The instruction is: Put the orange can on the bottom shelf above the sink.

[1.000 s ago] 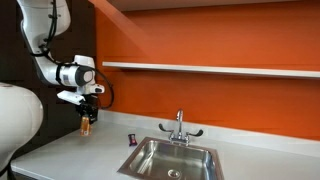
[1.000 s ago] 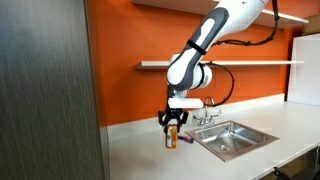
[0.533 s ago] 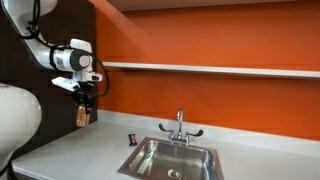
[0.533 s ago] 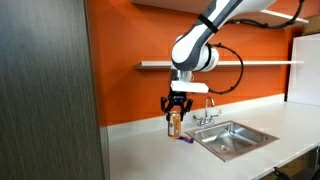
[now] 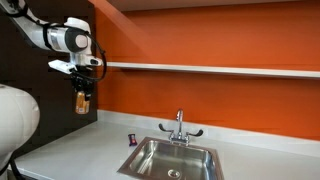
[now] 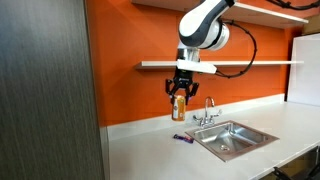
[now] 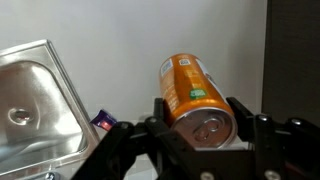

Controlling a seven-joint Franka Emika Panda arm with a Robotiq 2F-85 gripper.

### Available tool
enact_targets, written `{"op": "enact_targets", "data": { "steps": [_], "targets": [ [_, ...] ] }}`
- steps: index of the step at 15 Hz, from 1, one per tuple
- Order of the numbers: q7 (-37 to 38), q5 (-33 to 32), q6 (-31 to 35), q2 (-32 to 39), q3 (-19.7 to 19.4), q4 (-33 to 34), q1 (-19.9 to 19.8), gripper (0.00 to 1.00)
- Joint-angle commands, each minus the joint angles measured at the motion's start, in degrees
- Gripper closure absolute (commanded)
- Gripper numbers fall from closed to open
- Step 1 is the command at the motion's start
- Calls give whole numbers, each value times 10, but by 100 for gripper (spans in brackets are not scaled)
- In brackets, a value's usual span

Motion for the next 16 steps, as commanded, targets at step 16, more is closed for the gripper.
{"op": "enact_targets", "data": {
  "steps": [16],
  "targets": [
    [14, -9, -155, -140, 32, 94, -79, 61]
  ]
}}
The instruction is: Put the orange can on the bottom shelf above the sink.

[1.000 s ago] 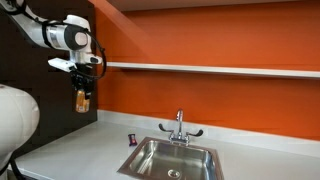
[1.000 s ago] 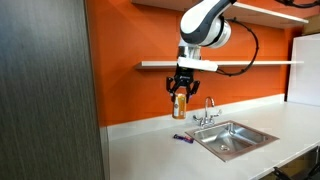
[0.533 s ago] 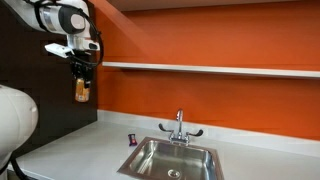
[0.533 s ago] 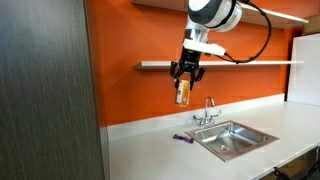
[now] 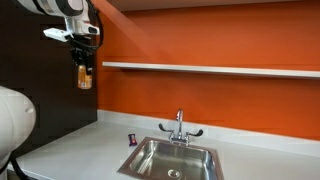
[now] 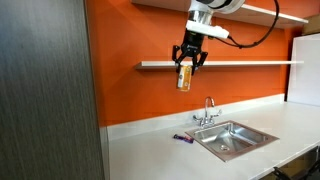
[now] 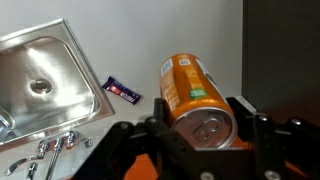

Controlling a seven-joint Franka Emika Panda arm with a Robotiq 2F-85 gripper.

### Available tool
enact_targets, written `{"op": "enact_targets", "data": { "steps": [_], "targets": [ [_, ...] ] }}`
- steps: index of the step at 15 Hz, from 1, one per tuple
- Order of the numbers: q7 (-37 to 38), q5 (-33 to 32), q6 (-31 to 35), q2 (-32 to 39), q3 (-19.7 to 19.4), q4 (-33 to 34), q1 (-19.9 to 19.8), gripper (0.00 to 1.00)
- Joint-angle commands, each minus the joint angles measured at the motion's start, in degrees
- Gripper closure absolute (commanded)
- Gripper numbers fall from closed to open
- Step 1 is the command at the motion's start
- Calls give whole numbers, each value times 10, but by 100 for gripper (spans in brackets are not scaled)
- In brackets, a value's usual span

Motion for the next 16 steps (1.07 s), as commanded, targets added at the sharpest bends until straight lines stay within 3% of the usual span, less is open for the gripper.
{"op": "enact_targets", "data": {
  "steps": [1, 16],
  "targets": [
    [15, -19, -34, -6, 20, 43, -32, 61],
    [18, -80, -43, 43, 28, 191, -78, 61]
  ]
}}
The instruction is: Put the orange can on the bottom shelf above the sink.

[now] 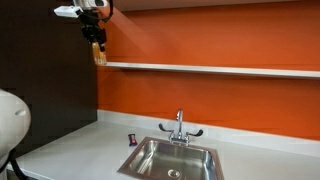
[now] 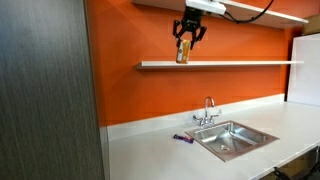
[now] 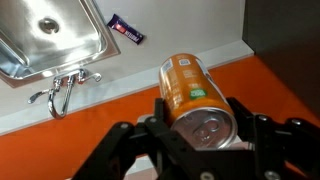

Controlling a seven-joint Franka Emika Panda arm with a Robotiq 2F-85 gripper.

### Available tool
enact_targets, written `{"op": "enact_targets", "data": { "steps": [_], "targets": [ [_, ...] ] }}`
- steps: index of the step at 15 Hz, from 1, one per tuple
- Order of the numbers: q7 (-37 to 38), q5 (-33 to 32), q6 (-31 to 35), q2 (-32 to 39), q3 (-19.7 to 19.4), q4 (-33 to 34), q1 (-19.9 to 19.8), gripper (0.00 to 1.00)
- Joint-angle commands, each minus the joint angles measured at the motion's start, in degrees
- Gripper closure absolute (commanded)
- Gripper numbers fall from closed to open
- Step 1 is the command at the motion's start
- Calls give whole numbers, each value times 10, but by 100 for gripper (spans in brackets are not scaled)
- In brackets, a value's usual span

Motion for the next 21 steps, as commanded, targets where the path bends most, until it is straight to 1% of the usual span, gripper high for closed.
{"op": "enact_targets", "data": {
  "steps": [1, 10, 18, 21],
  "targets": [
    [17, -21, -24, 32, 14, 66, -21, 61],
    [30, -61, -22, 110, 13, 176, -35, 61],
    [38, -89, -32, 222, 0, 290, -30, 61],
    [36, -94, -46, 266, -11, 338, -24, 61]
  ]
}}
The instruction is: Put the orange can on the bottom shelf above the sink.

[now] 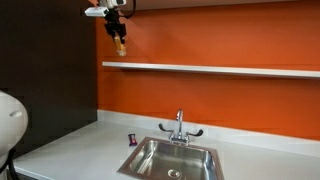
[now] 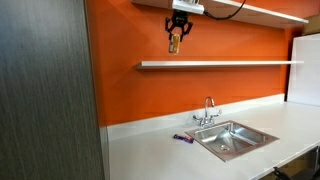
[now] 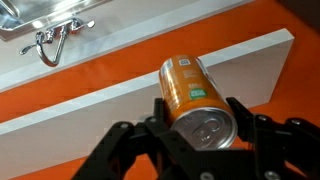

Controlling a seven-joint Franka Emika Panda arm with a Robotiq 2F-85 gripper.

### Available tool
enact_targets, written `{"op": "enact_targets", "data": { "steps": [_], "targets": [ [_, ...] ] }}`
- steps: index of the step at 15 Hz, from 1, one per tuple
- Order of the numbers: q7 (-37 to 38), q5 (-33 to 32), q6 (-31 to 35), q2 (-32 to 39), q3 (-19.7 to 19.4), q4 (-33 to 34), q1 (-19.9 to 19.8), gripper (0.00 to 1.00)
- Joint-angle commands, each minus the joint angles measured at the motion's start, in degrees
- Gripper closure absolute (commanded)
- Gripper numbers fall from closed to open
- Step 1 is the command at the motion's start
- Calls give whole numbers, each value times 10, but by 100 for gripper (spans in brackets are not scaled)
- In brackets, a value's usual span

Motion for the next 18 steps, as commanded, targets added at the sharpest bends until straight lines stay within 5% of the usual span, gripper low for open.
{"op": "enact_targets", "data": {
  "steps": [1, 18],
  "targets": [
    [17, -19, -41, 62, -9, 90, 5, 61],
    [28, -26, -150, 230, -59, 311, 60, 61]
  ]
}}
